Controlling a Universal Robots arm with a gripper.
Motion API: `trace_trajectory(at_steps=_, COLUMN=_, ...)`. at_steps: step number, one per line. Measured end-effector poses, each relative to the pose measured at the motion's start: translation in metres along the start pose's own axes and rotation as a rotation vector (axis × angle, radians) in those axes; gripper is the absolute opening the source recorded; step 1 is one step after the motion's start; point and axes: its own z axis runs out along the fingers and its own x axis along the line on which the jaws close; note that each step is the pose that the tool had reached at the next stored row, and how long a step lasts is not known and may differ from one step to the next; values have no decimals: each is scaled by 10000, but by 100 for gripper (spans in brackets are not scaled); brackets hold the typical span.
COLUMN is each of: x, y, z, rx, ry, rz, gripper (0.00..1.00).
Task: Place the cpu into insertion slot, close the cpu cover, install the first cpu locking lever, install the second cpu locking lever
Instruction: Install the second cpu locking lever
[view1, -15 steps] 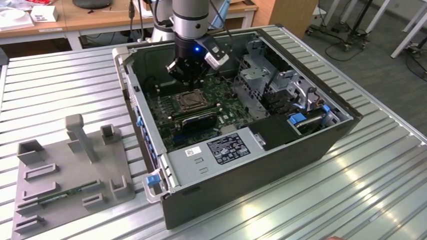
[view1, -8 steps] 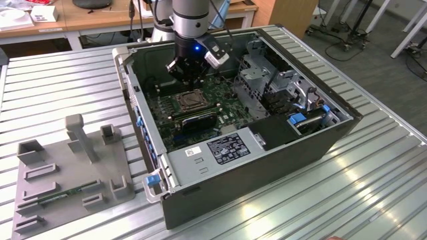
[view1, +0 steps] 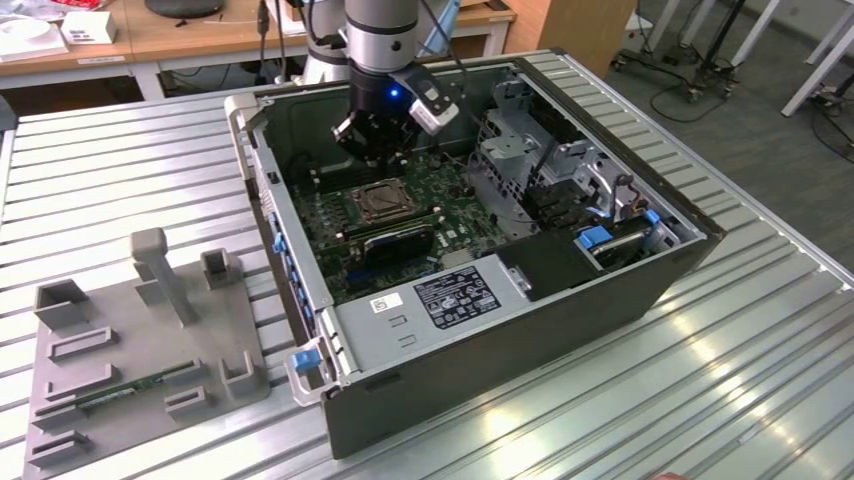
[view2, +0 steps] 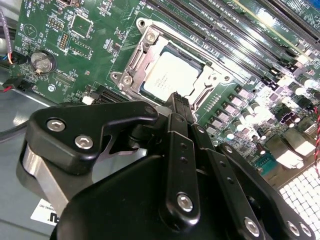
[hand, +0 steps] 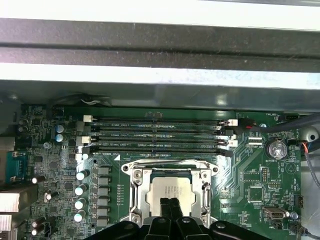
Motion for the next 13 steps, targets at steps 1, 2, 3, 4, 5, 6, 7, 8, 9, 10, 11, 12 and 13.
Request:
trace_trajectory(at_steps=1, x=0, y=0, z=-4, rx=0, ry=0, rz=0, gripper=11)
trace_trajectory(at_steps=2, x=0, y=0, z=-8, rx=0, ry=0, rz=0, gripper=11)
trace_trajectory(at_steps=3, x=-1, y=1, z=-12, rx=0, ry=0, rz=0, gripper=11)
trace_trajectory(at_steps=4, x=-1, y=1, z=-15, rx=-1, ry=0, rz=0, gripper=11)
trace_trajectory(at_steps=5, x=-1, y=1, z=-18, rx=-1, ry=0, rz=0, gripper=11)
trace_trajectory(at_steps=6, x=-1, y=1, z=-21, rx=-1, ry=0, rz=0, gripper=11)
trace_trajectory(at_steps=7, x=-1, y=1, z=-24, rx=-1, ry=-1, rz=0, gripper=11)
trace_trajectory(at_steps=8, x=-1, y=1, z=-26, rx=-1, ry=0, rz=0, gripper=11)
trace_trajectory(at_steps=9, x=-1, y=1, z=-29, rx=0, ry=0, rz=0, gripper=11)
trace_trajectory(at_steps=10, x=-1, y=1, z=-32, rx=0, ry=1, rz=0, gripper=11)
trace_trajectory(at_steps=11, x=-1, y=1, z=-36, rx=1, ry=1, rz=0, gripper=11)
trace_trajectory(at_steps=12, x=-2, y=2, z=-40, rx=0, ry=1, rz=0, gripper=11)
trace_trajectory(at_steps=13, x=-2, y=2, z=-45, rx=0, ry=0, rz=0, gripper=11)
